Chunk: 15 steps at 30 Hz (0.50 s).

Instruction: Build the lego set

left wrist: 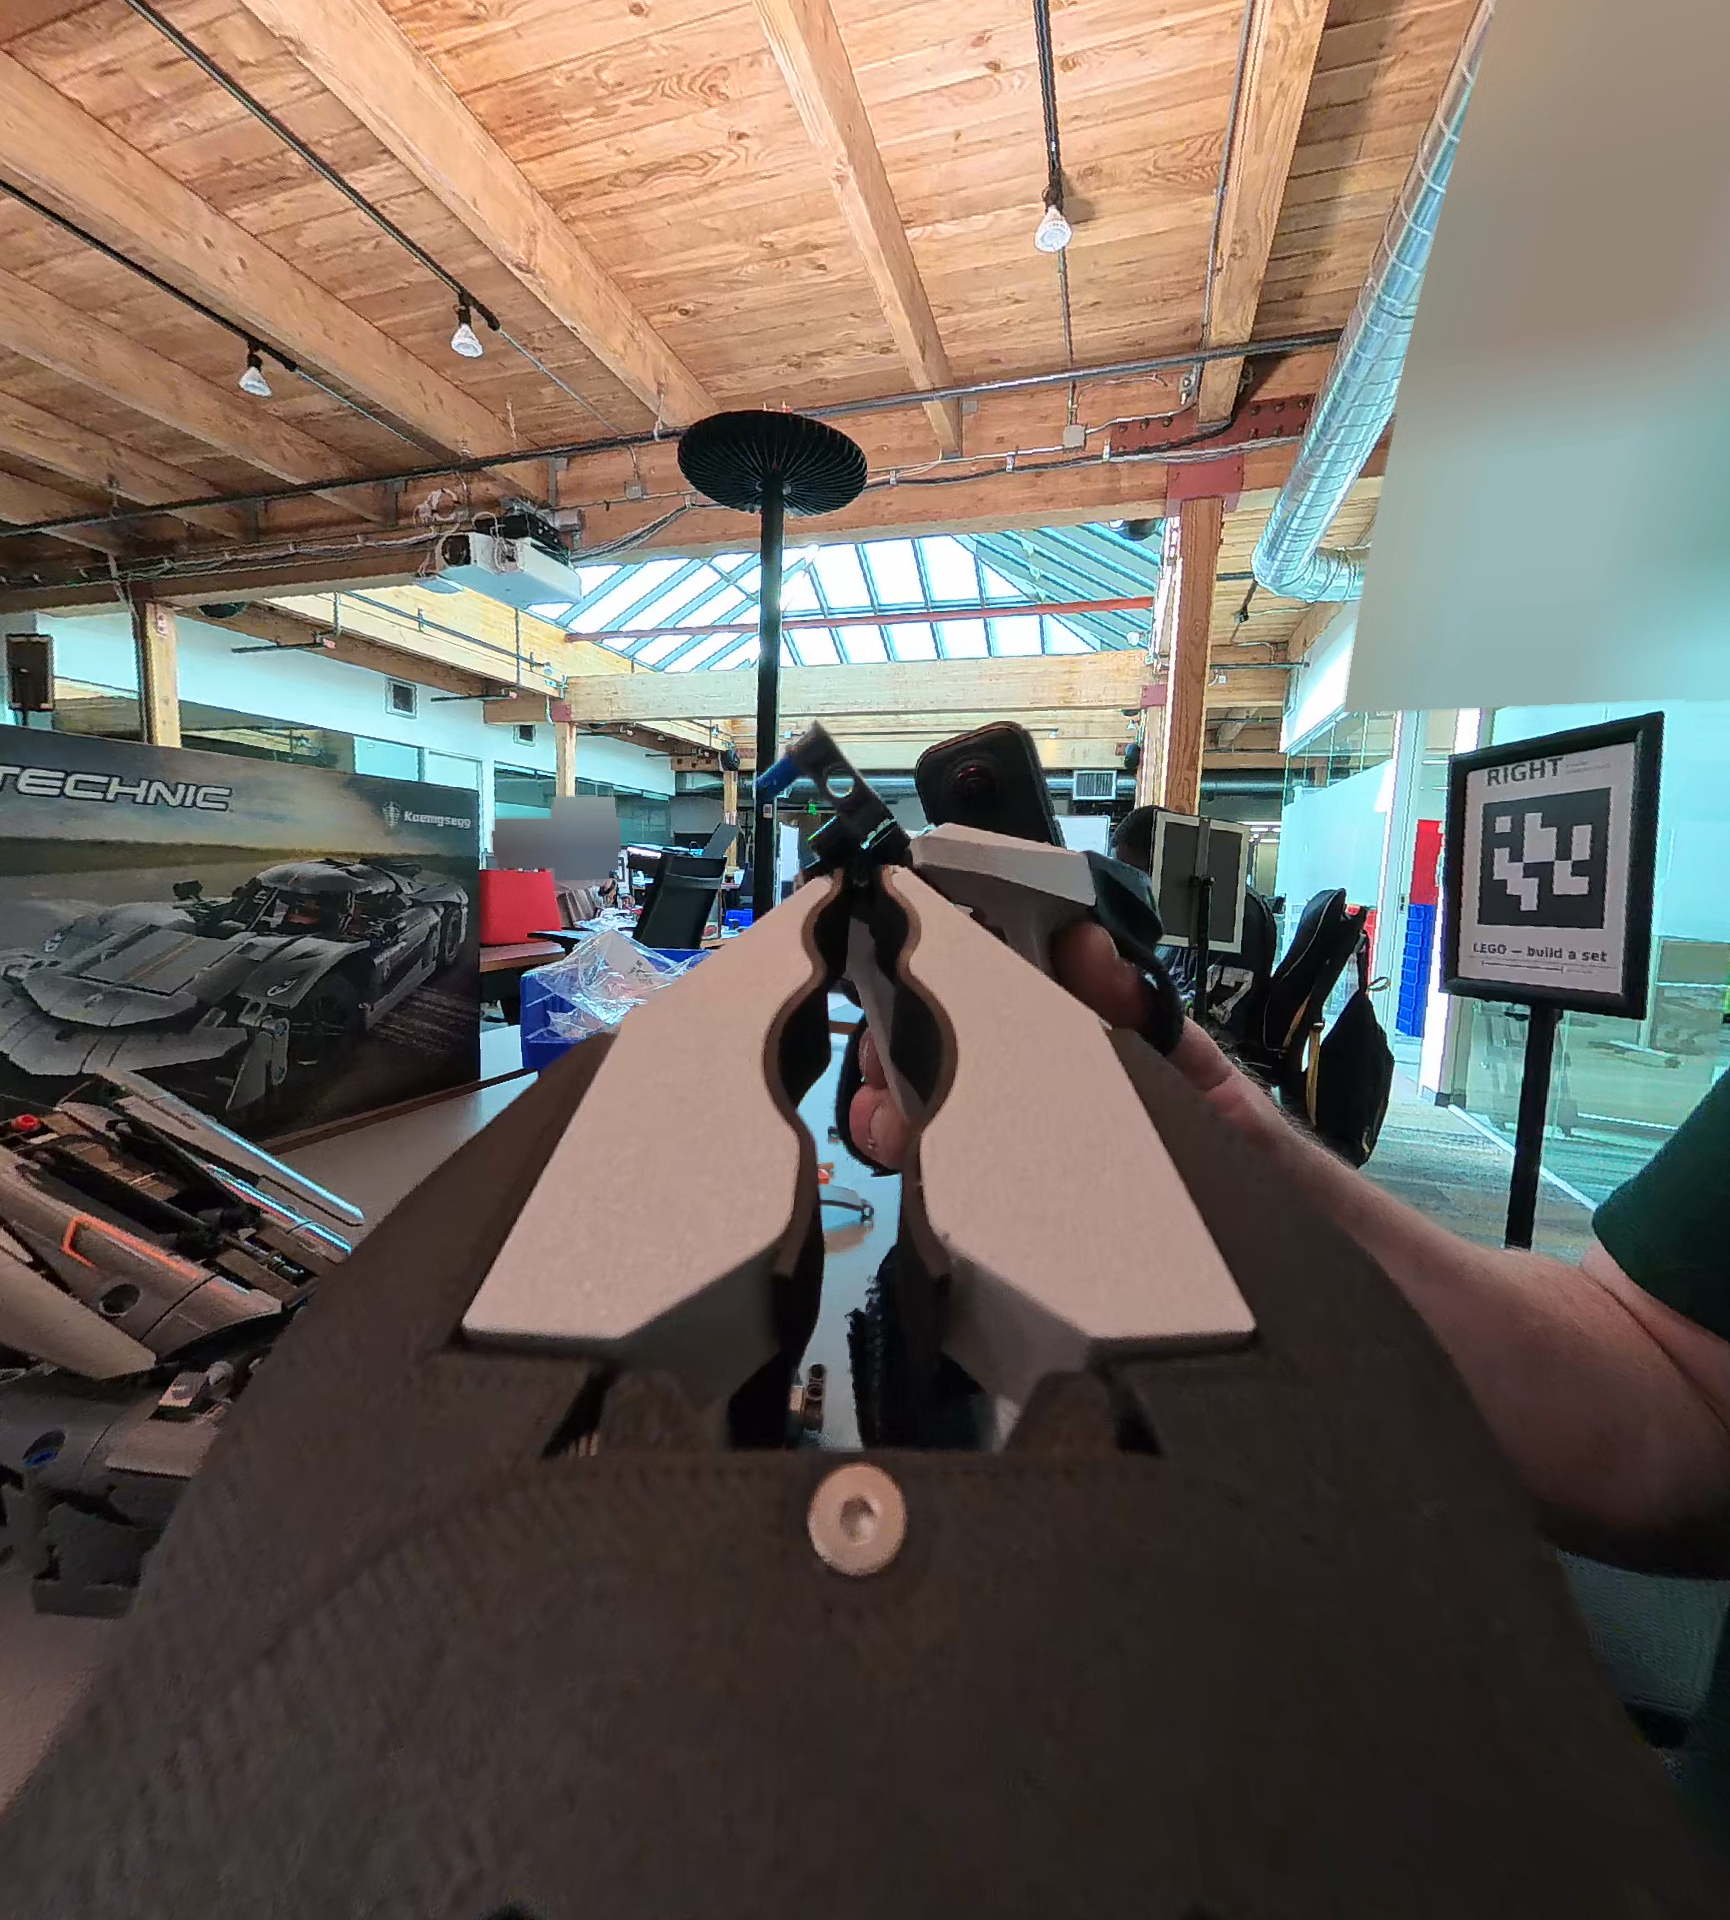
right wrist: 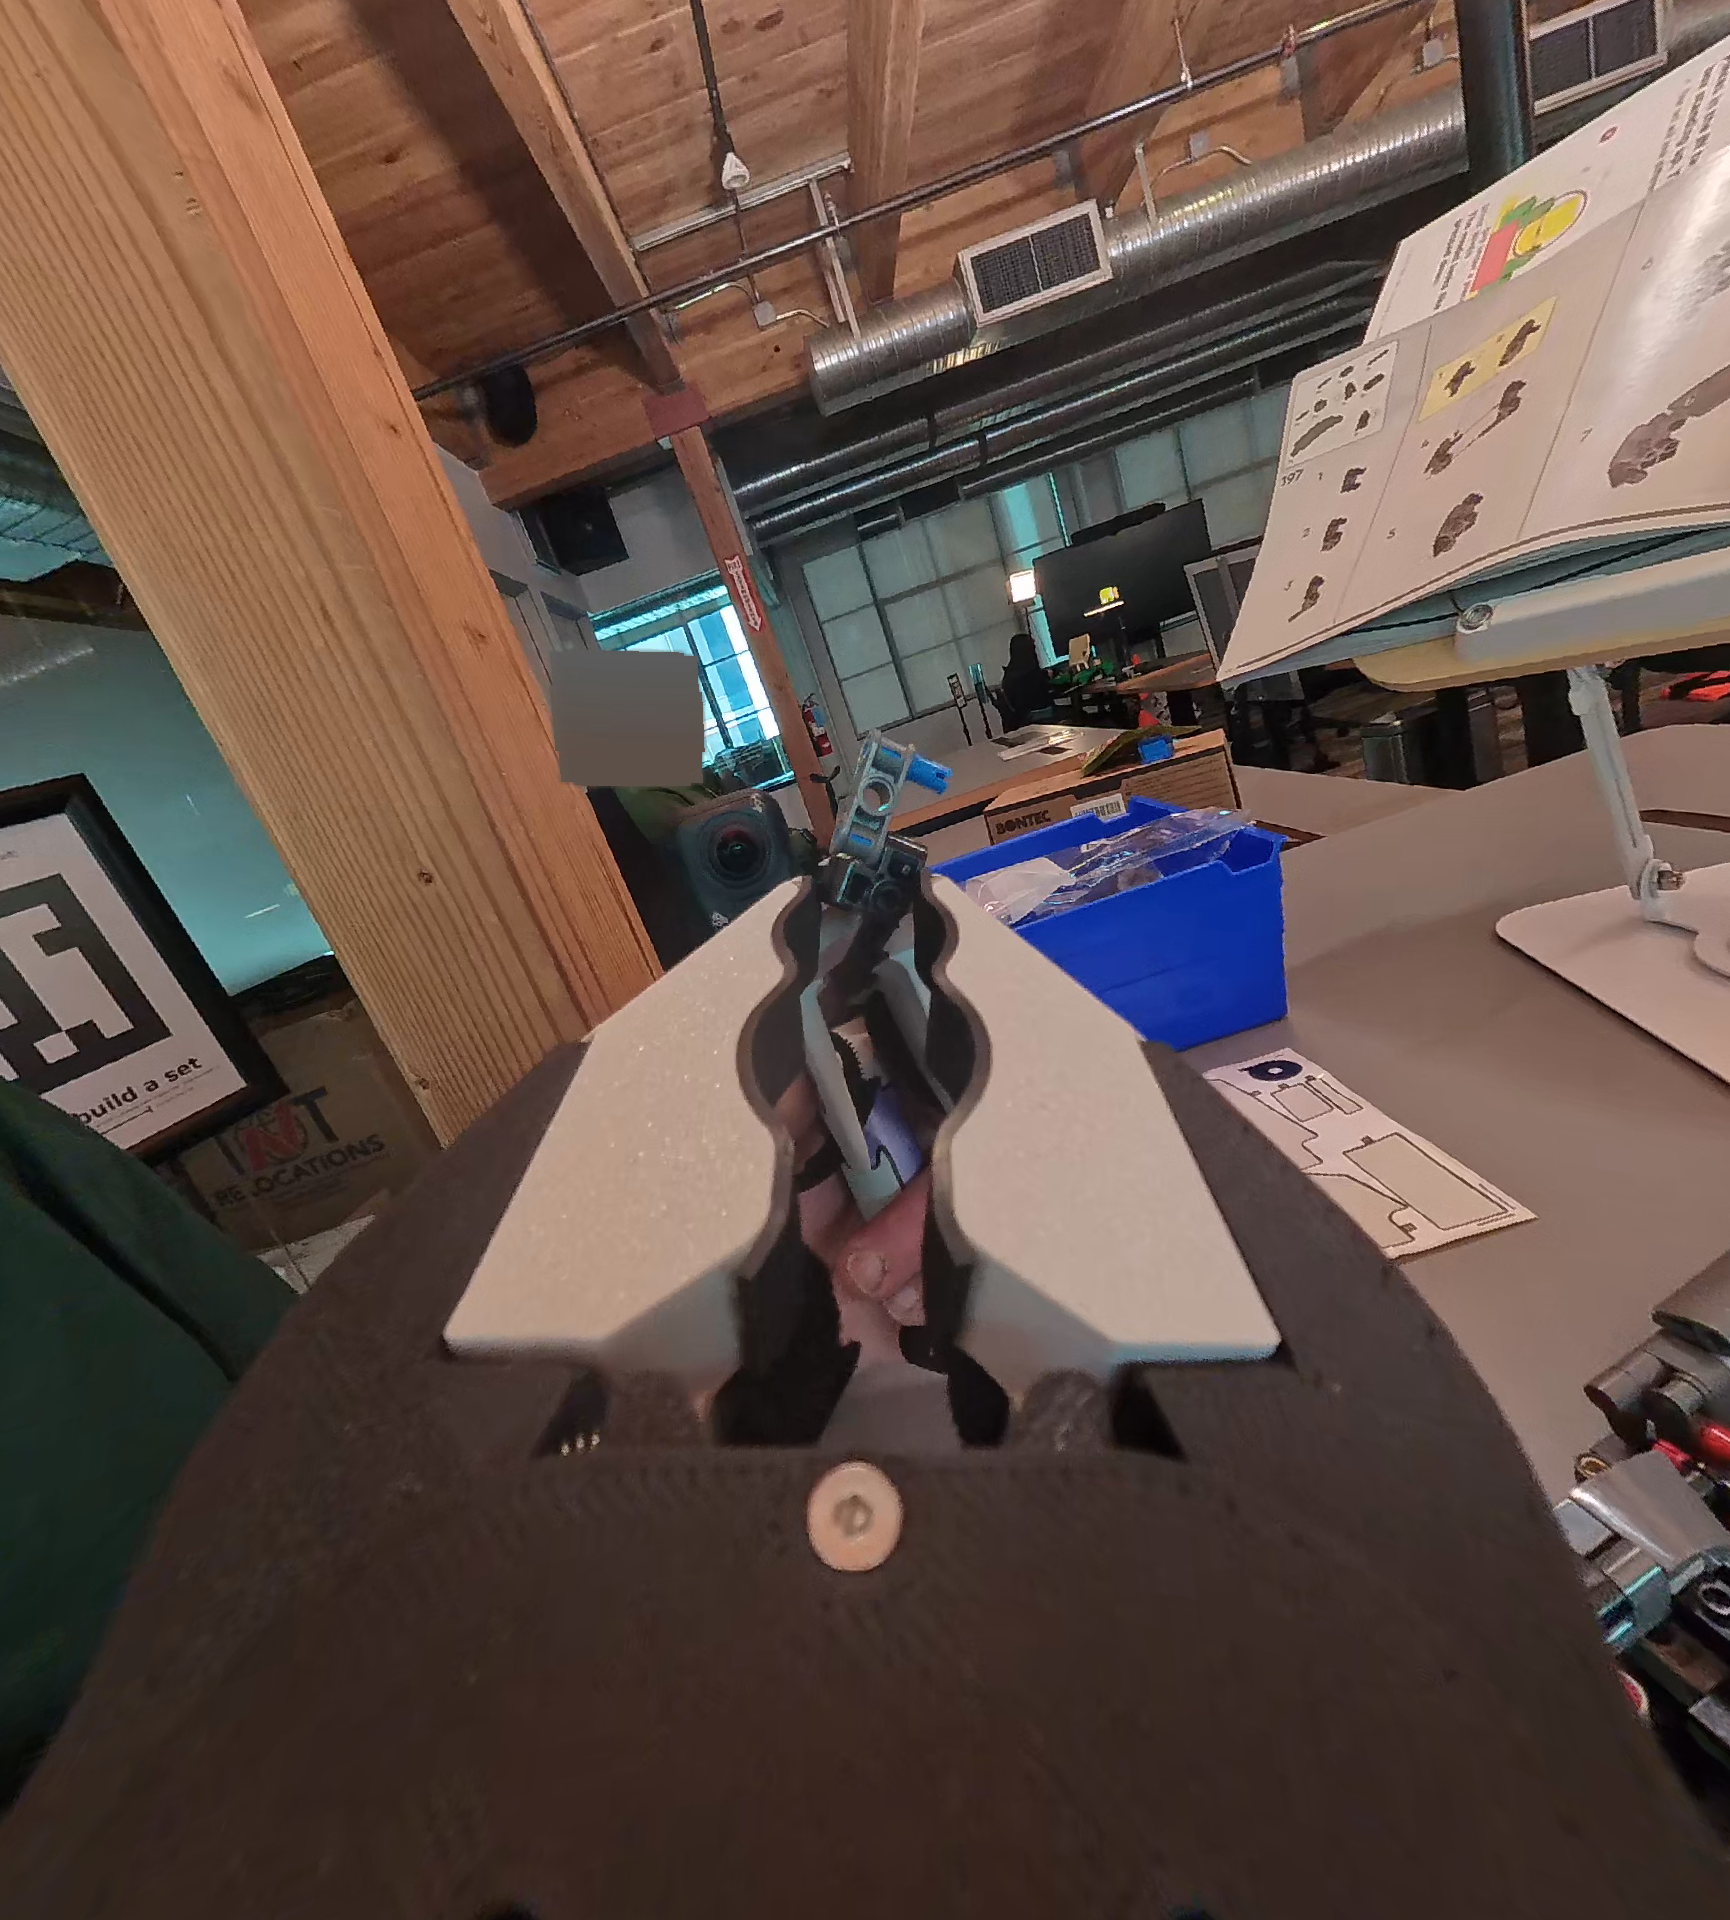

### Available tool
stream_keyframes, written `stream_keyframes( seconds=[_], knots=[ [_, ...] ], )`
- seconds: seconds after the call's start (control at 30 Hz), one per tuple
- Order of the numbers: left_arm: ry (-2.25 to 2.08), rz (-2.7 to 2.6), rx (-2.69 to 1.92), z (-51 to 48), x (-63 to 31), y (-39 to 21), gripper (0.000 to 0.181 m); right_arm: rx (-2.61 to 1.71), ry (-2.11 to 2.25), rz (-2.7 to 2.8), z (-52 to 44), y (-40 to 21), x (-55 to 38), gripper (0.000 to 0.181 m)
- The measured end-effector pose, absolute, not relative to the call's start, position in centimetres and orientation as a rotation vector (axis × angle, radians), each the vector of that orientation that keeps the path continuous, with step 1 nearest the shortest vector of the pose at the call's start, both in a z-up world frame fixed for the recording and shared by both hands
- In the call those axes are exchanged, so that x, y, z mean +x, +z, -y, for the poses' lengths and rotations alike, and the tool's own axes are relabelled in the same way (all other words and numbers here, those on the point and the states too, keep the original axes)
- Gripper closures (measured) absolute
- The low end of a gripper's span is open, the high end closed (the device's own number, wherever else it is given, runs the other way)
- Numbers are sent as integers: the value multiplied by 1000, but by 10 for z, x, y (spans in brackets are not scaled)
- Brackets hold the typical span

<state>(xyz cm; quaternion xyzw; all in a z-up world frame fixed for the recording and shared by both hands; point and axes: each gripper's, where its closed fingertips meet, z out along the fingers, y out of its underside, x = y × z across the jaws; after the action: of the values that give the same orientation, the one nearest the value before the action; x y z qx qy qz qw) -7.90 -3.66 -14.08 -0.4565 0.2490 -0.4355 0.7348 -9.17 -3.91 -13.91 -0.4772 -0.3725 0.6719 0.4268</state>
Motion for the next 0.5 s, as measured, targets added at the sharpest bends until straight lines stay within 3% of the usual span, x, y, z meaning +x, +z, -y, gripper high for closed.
stream_keyframes(
  seconds=[0.27, 0.37, 0.5],
  knots=[
    [-934, -545, -1011, 36, -79, -141, 179, -1192, 1711, 906, 38, -140, -90, 164],
    [-980, -511, -980, 38, -86, -138, 180, -1188, 1766, 850, 33, -136, -85, 148],
    [-1099, -459, -916, 42, -98, -132, 180, -1192, 1741, 813, 25, -138, -77, 150]
  ],
)
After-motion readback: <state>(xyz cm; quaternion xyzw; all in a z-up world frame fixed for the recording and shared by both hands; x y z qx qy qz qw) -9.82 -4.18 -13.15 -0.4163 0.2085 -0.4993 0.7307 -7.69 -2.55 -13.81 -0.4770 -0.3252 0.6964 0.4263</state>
